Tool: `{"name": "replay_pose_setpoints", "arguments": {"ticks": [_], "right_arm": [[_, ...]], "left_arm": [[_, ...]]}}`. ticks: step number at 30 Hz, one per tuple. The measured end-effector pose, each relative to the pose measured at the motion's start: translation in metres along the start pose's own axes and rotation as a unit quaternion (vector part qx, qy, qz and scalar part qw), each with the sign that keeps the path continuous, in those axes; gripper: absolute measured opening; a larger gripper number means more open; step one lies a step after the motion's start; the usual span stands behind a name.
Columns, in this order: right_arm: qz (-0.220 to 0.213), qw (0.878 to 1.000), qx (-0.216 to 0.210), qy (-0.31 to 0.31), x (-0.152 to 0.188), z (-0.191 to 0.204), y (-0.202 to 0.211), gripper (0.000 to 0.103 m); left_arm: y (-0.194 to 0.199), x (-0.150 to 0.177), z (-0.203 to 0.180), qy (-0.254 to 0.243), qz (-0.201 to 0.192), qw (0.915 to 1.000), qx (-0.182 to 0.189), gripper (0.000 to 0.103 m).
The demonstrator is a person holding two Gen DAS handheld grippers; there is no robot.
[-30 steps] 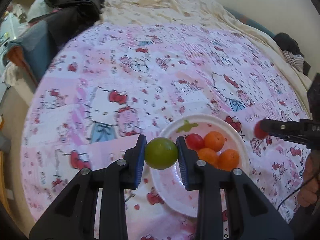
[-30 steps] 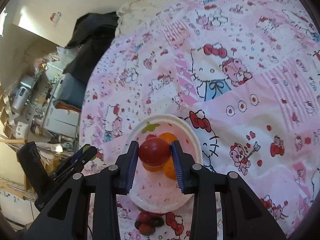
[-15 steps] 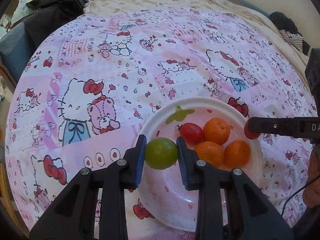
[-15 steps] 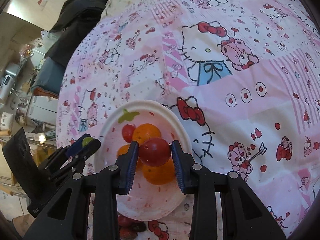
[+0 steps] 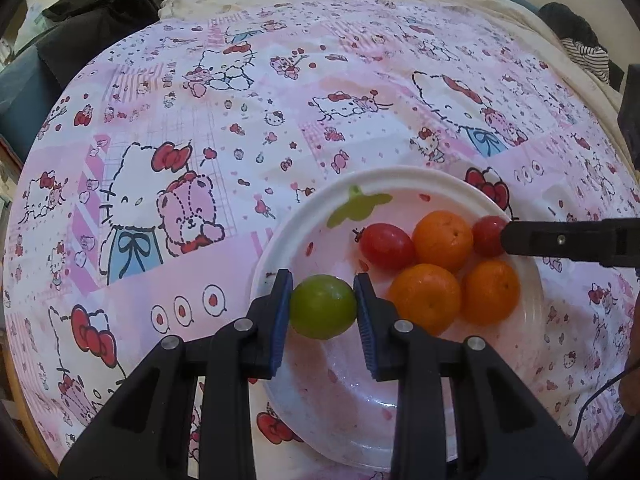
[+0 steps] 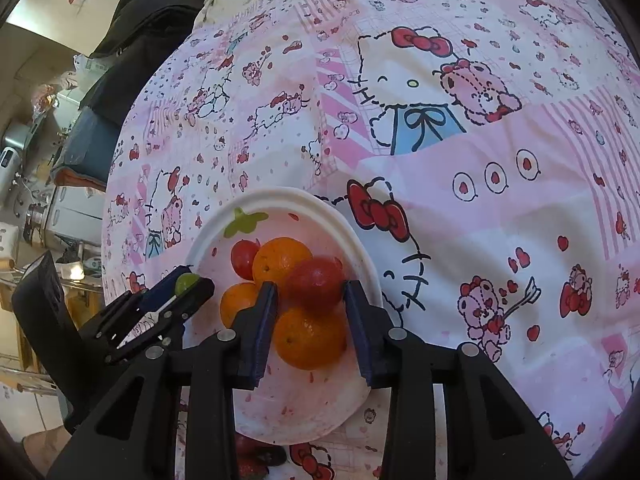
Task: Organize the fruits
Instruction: 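Open the left tool to drop the grape while the right tool releases the tomato onto the plate, then move both open tools back from the plate toward the fruit pile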
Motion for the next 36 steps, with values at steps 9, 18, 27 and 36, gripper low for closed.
{"name": "replay_pose_setpoints", "arguments": {"ticks": [9, 18, 27, 36], "right_arm": [[0.0, 1.0, -0.015, -0.012, -0.001, -0.002, 0.001, 0.053], [-0.015, 0.999, -0.033, -0.019, -0.003, -0.001, 0.013, 0.092], [-0.056, 0.998, -0.026, -0.006, -0.005, 0.006, 0.039, 0.098], [-0.084, 0.996, -0.03, -0.003, 0.012, 0.007, 0.076, 0.098]], "left_arm": [[-0.004, 0.001, -0.001, 0.0, 0.016, 0.9999, -0.002, 0.037], [0.009, -0.004, -0.004, 0.0, 0.005, 1.0, -0.007, 0.077], [0.038, -0.004, 0.002, 0.018, -0.017, 0.9996, -0.009, 0.077], [0.071, 0.001, 0.002, 0.03, -0.039, 0.9987, -0.012, 0.077]]}}
Point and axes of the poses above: each gripper's, at about its wrist camera, not at the fingertips, and y roughly against the way its jaws point, z to its left, x to its underside, the point moved 1 cm from there along -y, roughly the way its jaws point, and after that the axes turned 12 degrees about x, right-handed, at the moved point
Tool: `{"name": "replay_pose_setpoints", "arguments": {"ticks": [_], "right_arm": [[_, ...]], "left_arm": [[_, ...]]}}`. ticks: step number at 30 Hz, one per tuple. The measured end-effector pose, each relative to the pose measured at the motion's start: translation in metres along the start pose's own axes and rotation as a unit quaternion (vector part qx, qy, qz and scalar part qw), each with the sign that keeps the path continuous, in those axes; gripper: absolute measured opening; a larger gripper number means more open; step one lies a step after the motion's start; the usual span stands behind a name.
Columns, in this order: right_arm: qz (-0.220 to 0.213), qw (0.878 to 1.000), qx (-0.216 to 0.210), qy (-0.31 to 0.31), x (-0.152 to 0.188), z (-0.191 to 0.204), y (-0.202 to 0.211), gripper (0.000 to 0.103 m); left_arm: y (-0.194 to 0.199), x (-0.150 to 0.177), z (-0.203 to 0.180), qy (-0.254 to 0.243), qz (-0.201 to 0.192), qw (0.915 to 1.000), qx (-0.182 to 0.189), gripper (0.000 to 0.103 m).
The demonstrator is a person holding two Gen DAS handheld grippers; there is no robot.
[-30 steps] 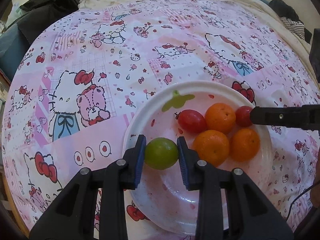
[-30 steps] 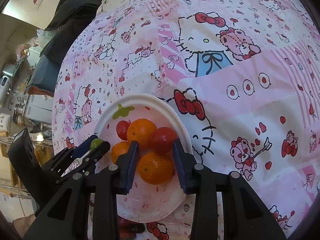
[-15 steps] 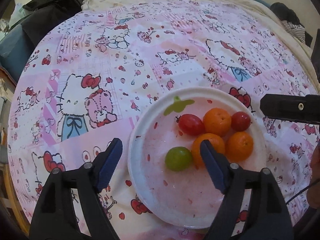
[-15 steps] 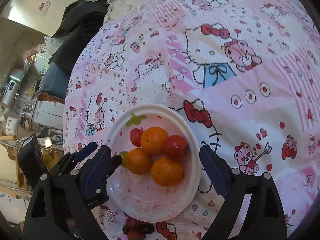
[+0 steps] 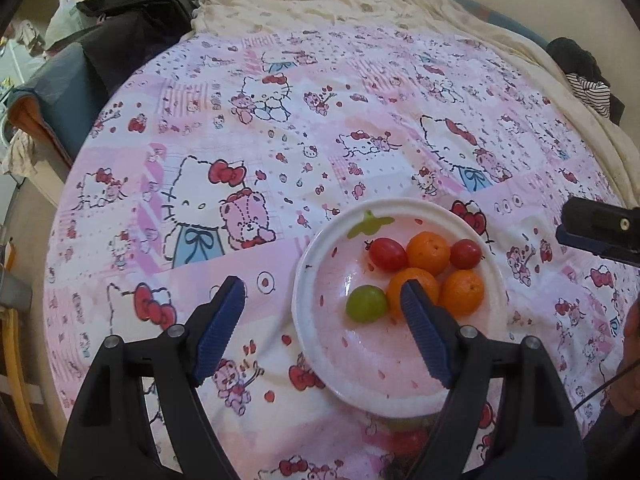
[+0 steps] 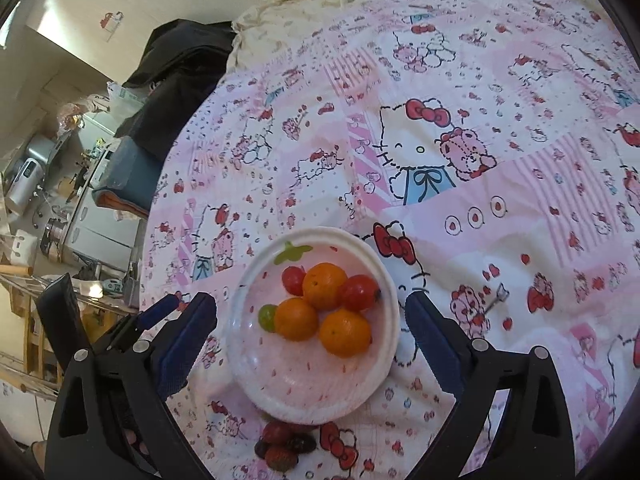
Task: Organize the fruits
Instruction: 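Move both open tools back from the plate toward the fruit pile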
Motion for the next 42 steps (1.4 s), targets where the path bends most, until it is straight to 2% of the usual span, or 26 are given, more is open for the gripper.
{"name": "replay_pose_setpoints", "arguments": {"ticks": [7, 16, 30, 35, 38, 40, 42], "right_arm": [[-0.017, 1.0, -0.001, 0.007, 0.016, 0.005, 0.027, 0.098], [-0.026, 1.0, 0.002, -0.005, 0.044, 0.001, 0.049, 0.098], [-0.015, 1.0, 0.014, -0.024, 0.093, -0.008, 0.068, 0.098], [-0.043, 0.997, 0.052, -0.038, 0.106, -0.012, 0.075, 0.098], [-0.035, 0.997, 0.051, -0.037, 0.108, -0.013, 0.069, 0.098], [-0.031, 0.997, 0.064, -0.023, 0.109, -0.013, 0.065, 0.098], [-0.03, 0.997, 0.067, -0.018, 0.11, -0.014, 0.065, 0.098]], "left_arm": [[0.032, 0.01, -0.001, 0.0, -0.021, 0.9998, 0.001, 0.077], [0.06, 0.026, 0.002, 0.024, -0.034, 0.9991, 0.009, 0.077], [0.087, 0.068, 0.016, 0.078, -0.028, 0.9965, -0.001, 0.077], [0.075, 0.087, 0.017, 0.092, 0.002, 0.9956, -0.018, 0.077], [0.056, 0.1, 0.006, 0.082, 0.043, 0.9957, 0.006, 0.077], [0.041, 0.108, -0.009, 0.055, 0.08, 0.9949, 0.028, 0.077], [0.032, 0.116, -0.021, 0.031, 0.099, 0.994, 0.033, 0.076]]}}
Point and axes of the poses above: each gripper's, at about its wrist camera, not at the fingertips, and y roughly against the way its jaws point, z to its left, x to its underside, the point moved 1 cm from there along -y, roughly the way its jaws point, and after that the axes turned 12 degrees about x, right-handed, at the moved point
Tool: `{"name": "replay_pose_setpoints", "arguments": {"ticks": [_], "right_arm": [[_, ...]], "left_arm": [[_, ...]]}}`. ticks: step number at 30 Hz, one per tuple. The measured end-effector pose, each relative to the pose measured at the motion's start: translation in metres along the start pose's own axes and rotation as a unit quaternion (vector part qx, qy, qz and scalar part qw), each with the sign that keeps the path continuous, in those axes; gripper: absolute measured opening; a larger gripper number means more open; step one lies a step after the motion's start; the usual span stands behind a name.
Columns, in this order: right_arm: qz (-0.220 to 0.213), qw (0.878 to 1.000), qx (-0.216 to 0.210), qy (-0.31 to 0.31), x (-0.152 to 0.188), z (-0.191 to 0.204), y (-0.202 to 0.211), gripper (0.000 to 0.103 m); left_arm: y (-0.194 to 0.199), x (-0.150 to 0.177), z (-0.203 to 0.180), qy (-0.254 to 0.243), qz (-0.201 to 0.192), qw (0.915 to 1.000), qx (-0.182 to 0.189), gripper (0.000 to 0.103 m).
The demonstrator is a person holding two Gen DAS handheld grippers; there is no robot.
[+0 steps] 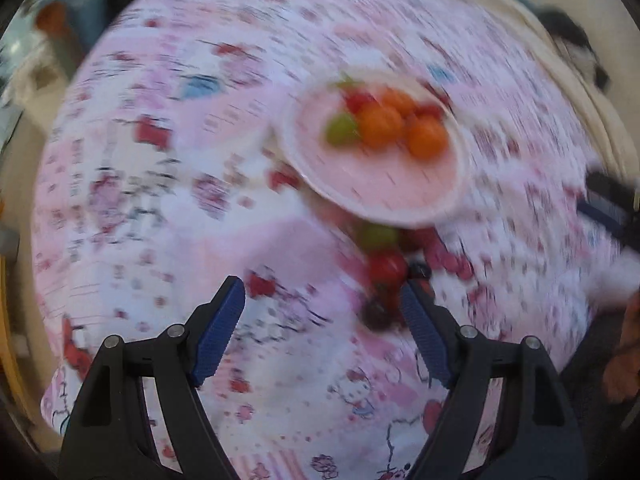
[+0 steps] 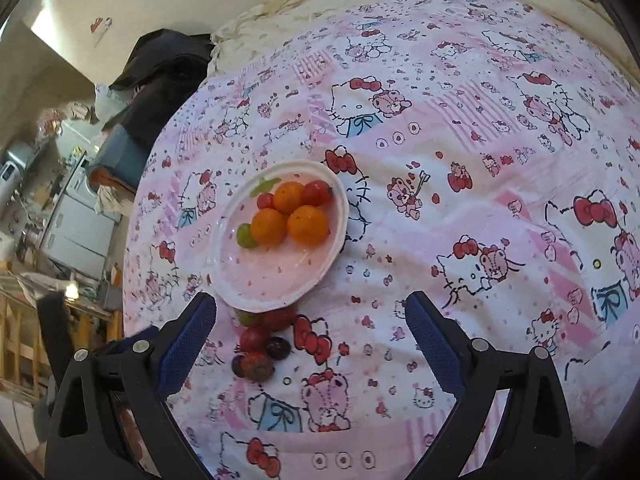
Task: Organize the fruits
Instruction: 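Move both open tools back from the plate toward the fruit pile, then grasp a dark grape with the left tool while the right tool grasps a strawberry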
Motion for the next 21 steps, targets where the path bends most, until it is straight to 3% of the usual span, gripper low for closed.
{"name": "replay_pose_setpoints", "arguments": {"ticks": [4, 8, 10, 16, 18, 21], "right_arm": [[0.007, 1.0, -0.01, -0.016, -0.002, -0.007, -0.003, 0.098], [0.01, 0.999, -0.021, -0.027, -0.005, -0.008, -0.004, 0.098], [0.01, 0.999, -0.022, -0.025, -0.007, -0.007, -0.005, 0.098], [0.015, 0.999, -0.025, -0.025, -0.007, -0.006, -0.007, 0.098], [0.017, 0.999, -0.027, -0.025, -0.007, -0.005, -0.007, 0.098], [0.017, 0.999, -0.026, -0.022, -0.007, -0.003, -0.008, 0.098]], "left_arm": [[-0.015, 0.002, -0.001, -0.002, 0.017, 0.9999, 0.0, 0.06], [-0.027, -0.003, 0.015, 0.065, 0.031, 0.9967, 0.038, 0.059], [-0.035, -0.004, 0.016, 0.081, 0.044, 0.9945, 0.049, 0.049], [-0.051, 0.005, 0.003, 0.058, 0.079, 0.9948, 0.03, 0.041], [-0.057, 0.007, 0.0, 0.068, 0.105, 0.9909, 0.049, 0.019], [-0.06, 0.011, -0.006, 0.053, 0.114, 0.9911, 0.042, 0.016]]}}
Point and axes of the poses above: each gripper's, at about its wrist camera, not at the fingertips, and y roughly against the way its jaws point, z to its left, x to its underside, the point moved 1 cm from there along -y, roughly the way its jaws point, and after that the axes turned 12 degrees about x, right-handed, at the moved point
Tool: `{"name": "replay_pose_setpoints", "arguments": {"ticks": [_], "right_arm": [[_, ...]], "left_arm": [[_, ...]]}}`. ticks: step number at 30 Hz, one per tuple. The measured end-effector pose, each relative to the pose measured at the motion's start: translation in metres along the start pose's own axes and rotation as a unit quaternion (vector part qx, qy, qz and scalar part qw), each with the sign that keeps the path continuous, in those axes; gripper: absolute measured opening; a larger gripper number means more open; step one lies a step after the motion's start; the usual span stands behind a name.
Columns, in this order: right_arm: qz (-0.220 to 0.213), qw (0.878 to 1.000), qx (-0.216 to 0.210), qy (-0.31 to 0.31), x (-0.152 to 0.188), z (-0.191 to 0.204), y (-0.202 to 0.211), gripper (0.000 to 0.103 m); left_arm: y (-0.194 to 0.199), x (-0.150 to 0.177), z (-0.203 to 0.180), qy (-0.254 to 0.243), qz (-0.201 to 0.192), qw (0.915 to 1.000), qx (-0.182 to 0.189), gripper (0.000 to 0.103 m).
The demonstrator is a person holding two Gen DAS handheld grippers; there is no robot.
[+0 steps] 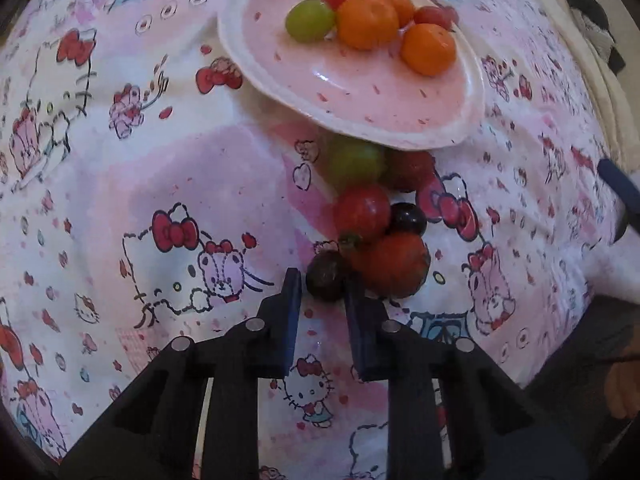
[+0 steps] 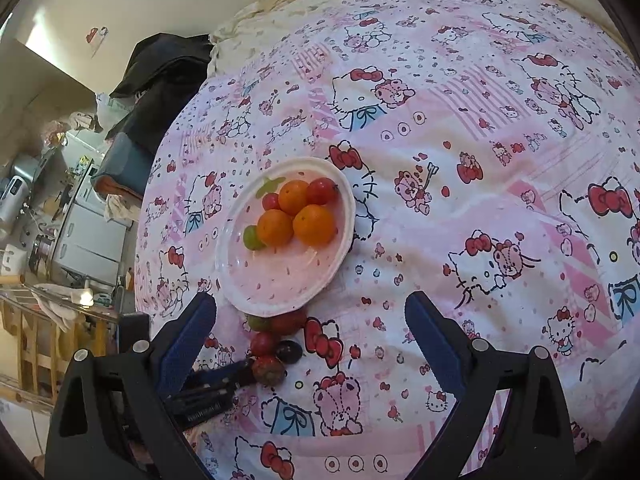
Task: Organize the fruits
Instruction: 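Grasp a dark grape with the left tool while the right tool grasps a strawberry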
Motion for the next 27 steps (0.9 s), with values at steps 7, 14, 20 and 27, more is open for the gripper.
{"name": "replay_pose_setpoints", "arguments": {"ticks": [7, 14, 20, 27], "right_arm": [[0.003, 1.0, 0.004, 0.005, 0.001, 0.001, -0.002, 0.098], [0.021, 1.0, 0.0, 0.007, 0.004, 0.003, -0.009, 0.098], [0.095, 0.995, -0.036, 0.016, 0.018, 0.016, -0.037, 0.097], [0.197, 0.978, -0.042, 0.057, 0.05, 0.051, -0.088, 0.058]], "left_arm": [[0.003, -0.002, -0.005, -0.035, -0.016, 0.9993, 0.004, 0.013], [0.031, 0.009, -0.008, -0.05, -0.056, 0.9972, 0.0, 0.013], [0.049, 0.009, 0.01, -0.023, -0.08, 0.9964, -0.018, 0.013], [0.075, 0.012, 0.032, 0.004, -0.119, 0.9923, -0.034, 0.013]]}}
Point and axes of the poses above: each gripper's, at about its wrist camera, not at the fingertips, and y roughly against the way its jaws point, z to its left, x to its underside, the point moved 1 cm from there along -y, roughly the way its jaws point, and after that the axes turned 12 degrees about x, right-handed, at the moved point
